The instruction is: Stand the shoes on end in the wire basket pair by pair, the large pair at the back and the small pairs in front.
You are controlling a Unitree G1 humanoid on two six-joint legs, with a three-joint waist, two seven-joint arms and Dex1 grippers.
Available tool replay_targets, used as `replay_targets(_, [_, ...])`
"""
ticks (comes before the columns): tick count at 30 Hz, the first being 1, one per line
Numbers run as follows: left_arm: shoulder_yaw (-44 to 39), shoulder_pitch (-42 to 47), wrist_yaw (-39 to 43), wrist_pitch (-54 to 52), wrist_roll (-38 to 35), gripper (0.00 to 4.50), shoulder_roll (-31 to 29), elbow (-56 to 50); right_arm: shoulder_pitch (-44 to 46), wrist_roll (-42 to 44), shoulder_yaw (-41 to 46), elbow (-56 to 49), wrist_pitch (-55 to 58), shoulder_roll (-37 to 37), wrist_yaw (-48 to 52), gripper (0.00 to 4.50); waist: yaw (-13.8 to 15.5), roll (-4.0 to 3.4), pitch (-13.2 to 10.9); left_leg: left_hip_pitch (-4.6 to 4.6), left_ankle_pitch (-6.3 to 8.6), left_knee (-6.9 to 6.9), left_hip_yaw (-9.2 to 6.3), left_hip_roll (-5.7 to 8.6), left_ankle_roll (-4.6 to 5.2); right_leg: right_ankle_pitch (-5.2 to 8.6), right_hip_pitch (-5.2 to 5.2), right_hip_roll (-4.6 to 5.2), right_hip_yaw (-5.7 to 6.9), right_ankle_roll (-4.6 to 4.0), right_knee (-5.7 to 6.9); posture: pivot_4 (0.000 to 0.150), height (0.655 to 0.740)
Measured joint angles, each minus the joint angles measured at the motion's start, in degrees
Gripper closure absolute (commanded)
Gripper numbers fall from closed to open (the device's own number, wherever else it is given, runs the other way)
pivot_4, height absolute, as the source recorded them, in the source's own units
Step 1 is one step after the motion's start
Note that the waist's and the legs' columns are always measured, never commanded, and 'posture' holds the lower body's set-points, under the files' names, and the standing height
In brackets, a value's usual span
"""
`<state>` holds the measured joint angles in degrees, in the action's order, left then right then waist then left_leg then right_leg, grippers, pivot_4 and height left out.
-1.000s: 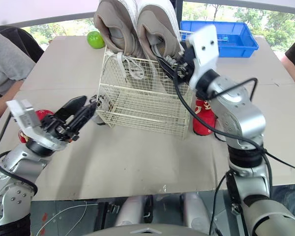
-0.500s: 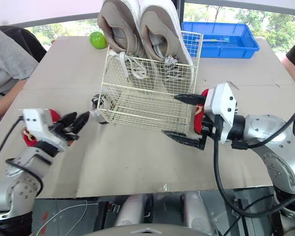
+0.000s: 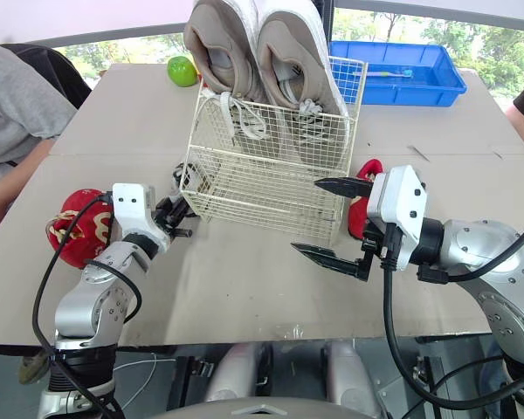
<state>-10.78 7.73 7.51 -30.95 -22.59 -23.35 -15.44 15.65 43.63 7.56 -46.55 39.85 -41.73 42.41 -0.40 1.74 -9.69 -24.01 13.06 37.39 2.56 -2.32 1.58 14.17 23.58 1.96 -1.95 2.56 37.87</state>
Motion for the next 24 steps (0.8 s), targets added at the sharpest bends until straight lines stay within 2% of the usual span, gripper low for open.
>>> replay_targets(2, [-0.6, -0.4, 0.8, 1.6, 0.2, 4.45, 0.6, 0.2, 0.0, -0.4, -0.2, 0.0, -0.2, 0.0, -0.4, 0.00, 0.0, 0.00, 0.0, 0.00, 0.00, 0.00, 0.00, -0.01, 0.00, -0.01, 0.01, 0.00, 0.00, 0.02, 0.00, 0.150, 0.7400])
replay_targets(4, [-2.0, -1.2, 1.0, 3.7, 0.1, 4.45, 1.9, 0.2, 0.0, -0.8, -0.7, 0.1, -0.5, 0.0, -0.6, 0.00, -0.1, 0.02, 0.0, -0.02, 0.00, -0.01, -0.01, -0.03, 0.00, -0.04, 0.02, 0.01, 0.00, 0.07, -0.01, 0.150, 0.7400])
replay_targets(5, [-4.3, -1.3, 0.6, 6.3, -0.5, 4.45, 4.3, 0.0, 0.4, -1.2, -1.2, 0.5, -0.6, 0.2, -1.0, 0.00, -0.2, 0.05, 0.0, -0.06, 0.00, -0.01, -0.01, -0.04, 0.00, -0.04, 0.04, 0.02, 0.01, 0.07, -0.02, 0.150, 0.7400])
replay_targets(8, [-9.2, -1.5, -1.5, 10.9, -1.4, 4.45, 6.3, -5.0, 4.4, -1.2, -1.8, 2.5, -1.1, 3.2, -3.6, 0.00, -0.5, 0.28, -0.1, -0.08, 0.00, 0.00, -0.01, -0.11, 0.00, -0.07, 0.06, -0.02, -0.01, 0.08, -0.01, 0.150, 0.7400])
replay_targets(12, [-15.0, -0.7, -1.0, 13.1, -9.1, 4.45, 6.7, -14.8, 11.6, -0.1, -1.8, 5.3, -1.5, 5.0, -5.7, 0.00, 0.0, 0.30, -0.1, -0.08, 0.00, 0.00, -0.09, -0.05, 0.00, -0.07, 0.02, 0.02, 0.11, 0.09, 0.02, 0.150, 0.7400])
replay_targets(15, [-15.0, -1.8, 12.8, 14.0, -17.3, 4.45, -1.2, -18.2, 17.3, 3.9, -2.0, 8.2, 0.4, 4.7, -5.1, 0.00, 0.1, 0.28, -0.1, -0.17, 0.00, 0.04, -0.10, -0.02, -0.01, -0.03, 0.05, 0.05, 0.17, 0.02, -0.02, 0.150, 0.7400])
replay_targets(17, [-14.1, -2.6, 22.4, 15.1, -19.5, 4.45, -6.7, -19.2, 22.6, 8.1, -1.8, 10.1, 3.0, 3.3, -4.7, 0.00, -0.3, 0.24, -0.2, -0.14, 0.00, 0.04, -0.04, -0.01, 0.00, 0.02, 0.05, 0.08, 0.14, -0.08, -0.01, 0.150, 0.7400])
replay_targets(18, [-14.1, -2.7, 24.6, 15.4, -19.5, 4.45, -8.2, -19.1, 24.0, 9.2, -1.8, 10.6, 3.8, 2.7, -4.6, 0.00, -0.3, 0.24, -0.2, -0.14, 0.00, 0.04, -0.05, -0.02, 0.00, 0.04, 0.05, 0.07, 0.15, -0.11, -0.01, 0.150, 0.7400])
replay_targets(21, [-12.9, -0.3, 38.6, 22.6, -16.4, 4.45, -15.6, -12.4, 31.8, 14.8, -1.6, 14.2, 8.9, -0.2, -4.3, 0.00, -0.1, 0.16, -0.2, -0.12, 0.00, 0.03, 0.04, -0.01, -0.01, 0.07, 0.04, 0.03, 0.34, -0.17, 0.00, 0.150, 0.7400])
replay_targets(24, [-6.7, 10.3, 51.6, 36.1, -8.6, 4.45, -18.9, -1.6, 40.0, 17.3, -3.1, 18.9, 13.4, -1.1, -3.8, 0.00, 0.5, 0.12, -0.2, -0.17, -0.01, 0.05, 0.15, 0.00, 0.00, 0.09, 0.04, 0.03, 0.37, -0.24, -0.04, 0.150, 0.7400])
